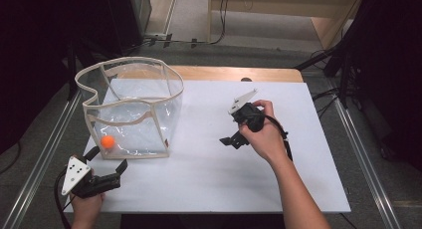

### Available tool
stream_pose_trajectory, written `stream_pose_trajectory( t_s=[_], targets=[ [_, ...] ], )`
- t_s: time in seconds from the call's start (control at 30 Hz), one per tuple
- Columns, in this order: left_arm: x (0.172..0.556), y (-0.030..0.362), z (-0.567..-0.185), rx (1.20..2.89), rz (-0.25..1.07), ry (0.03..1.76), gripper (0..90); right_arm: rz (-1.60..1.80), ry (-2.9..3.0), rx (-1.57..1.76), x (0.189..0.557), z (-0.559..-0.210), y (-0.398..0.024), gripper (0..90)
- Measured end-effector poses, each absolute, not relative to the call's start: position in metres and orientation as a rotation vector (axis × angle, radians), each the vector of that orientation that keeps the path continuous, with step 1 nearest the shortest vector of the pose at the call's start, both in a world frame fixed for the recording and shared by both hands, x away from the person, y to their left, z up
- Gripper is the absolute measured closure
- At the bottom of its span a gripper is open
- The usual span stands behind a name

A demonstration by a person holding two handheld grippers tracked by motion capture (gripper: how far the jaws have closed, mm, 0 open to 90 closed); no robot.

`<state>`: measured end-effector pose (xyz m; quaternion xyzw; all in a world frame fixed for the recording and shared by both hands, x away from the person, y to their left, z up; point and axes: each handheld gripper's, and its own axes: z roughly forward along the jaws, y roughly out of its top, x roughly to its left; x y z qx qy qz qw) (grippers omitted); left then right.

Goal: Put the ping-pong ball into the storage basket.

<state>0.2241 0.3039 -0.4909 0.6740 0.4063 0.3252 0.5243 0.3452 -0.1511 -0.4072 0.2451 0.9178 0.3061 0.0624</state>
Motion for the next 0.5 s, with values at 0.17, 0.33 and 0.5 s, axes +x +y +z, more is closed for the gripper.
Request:
stream_pose_trajectory(
  t_s=[0.17, 0.33, 0.5],
  targets=[
    [0.224, 0.304, -0.491, 1.613, 0.779, 0.973, 0.0, 0.933, 2.762, 0.763, 0.341, -0.41, -0.16, 0.0],
    [0.224, 0.304, -0.491, 1.611, 0.779, 0.973, 0.0, 0.935, 2.758, 0.778, 0.338, -0.412, -0.167, 0.0],
    [0.224, 0.304, -0.491, 1.612, 0.78, 0.973, 0.0, 0.936, 2.755, 0.803, 0.335, -0.42, -0.174, 0.0]
  ],
)
